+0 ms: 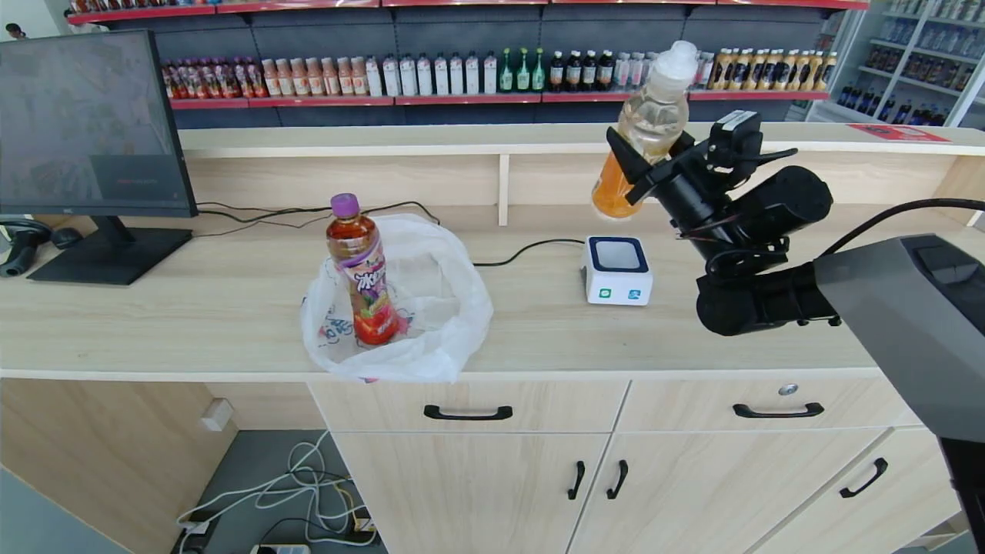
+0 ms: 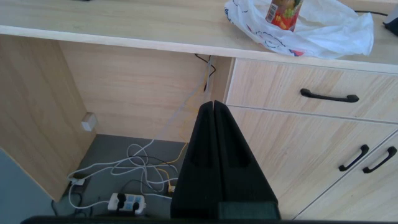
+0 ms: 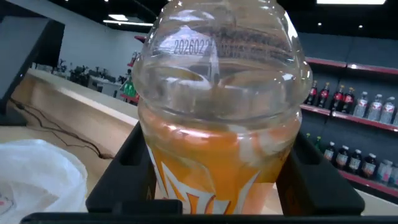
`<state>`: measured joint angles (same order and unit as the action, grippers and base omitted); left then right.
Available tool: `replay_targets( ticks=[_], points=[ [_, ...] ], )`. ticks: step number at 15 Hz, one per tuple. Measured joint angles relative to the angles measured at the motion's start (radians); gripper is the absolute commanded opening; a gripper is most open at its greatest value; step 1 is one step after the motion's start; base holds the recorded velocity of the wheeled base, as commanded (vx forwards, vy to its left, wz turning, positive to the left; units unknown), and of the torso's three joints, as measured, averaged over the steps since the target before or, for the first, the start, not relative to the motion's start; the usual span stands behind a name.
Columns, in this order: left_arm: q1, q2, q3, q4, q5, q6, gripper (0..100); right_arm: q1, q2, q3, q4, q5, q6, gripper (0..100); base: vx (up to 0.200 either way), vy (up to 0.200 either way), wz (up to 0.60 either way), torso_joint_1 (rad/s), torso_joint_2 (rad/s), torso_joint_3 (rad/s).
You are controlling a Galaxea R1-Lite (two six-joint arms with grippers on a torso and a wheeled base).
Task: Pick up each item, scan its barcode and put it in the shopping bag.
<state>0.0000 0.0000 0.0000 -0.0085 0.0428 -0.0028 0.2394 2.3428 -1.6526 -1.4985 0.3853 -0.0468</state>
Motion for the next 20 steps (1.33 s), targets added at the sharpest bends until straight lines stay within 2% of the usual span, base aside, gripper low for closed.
replay_targets(
  ticks=[2, 5, 8, 10, 12, 14, 19, 20],
  points=[
    [0.000, 0.000, 0.000, 0.000, 0.000, 0.000, 0, 0.026, -0.082, 0.118, 0.003, -0.117, 0.037, 0, 0.000, 0.000, 0.00, 0.000, 0.00, 0.000],
    [0.000, 0.000, 0.000, 0.000, 0.000, 0.000, 0, 0.046, -0.243, 0.374, 0.053, -0.357, 0.118, 0, 0.000, 0.000, 0.00, 0.000, 0.00, 0.000],
    [-0.001, 0.000, 0.000, 0.002, -0.002, 0.014, 0, 0.100, -0.420, 0.572, 0.150, -0.667, 0.271, 0, 0.000, 0.000, 0.00, 0.000, 0.00, 0.000],
    [0.000, 0.000, 0.000, 0.003, -0.002, 0.010, 0, 0.154, -0.481, 0.618, 0.170, -0.687, 0.236, 0, 0.000, 0.000, 0.00, 0.000, 0.00, 0.000],
    [0.000, 0.000, 0.000, 0.003, -0.002, 0.009, 0, 0.189, -0.510, 0.636, 0.161, -0.634, 0.113, 0, 0.000, 0.000, 0.00, 0.000, 0.00, 0.000],
    [0.000, 0.000, 0.000, 0.002, -0.002, 0.009, 0, 0.229, -0.532, 0.669, 0.155, -0.607, 0.047, 0, 0.000, 0.000, 0.00, 0.000, 0.00, 0.000],
    [0.000, 0.000, 0.000, 0.001, -0.002, 0.009, 0, 0.244, -0.565, 0.734, 0.149, -0.609, 0.000, 0, -0.200, 0.000, 0.00, 0.008, 0.00, 0.002],
    [0.000, 0.000, 0.000, 0.001, -0.002, 0.009, 0, 0.235, -0.569, 0.755, 0.153, -0.608, -0.015, 0, 0.000, 0.000, 0.00, 0.000, 0.00, 0.000]
  ],
)
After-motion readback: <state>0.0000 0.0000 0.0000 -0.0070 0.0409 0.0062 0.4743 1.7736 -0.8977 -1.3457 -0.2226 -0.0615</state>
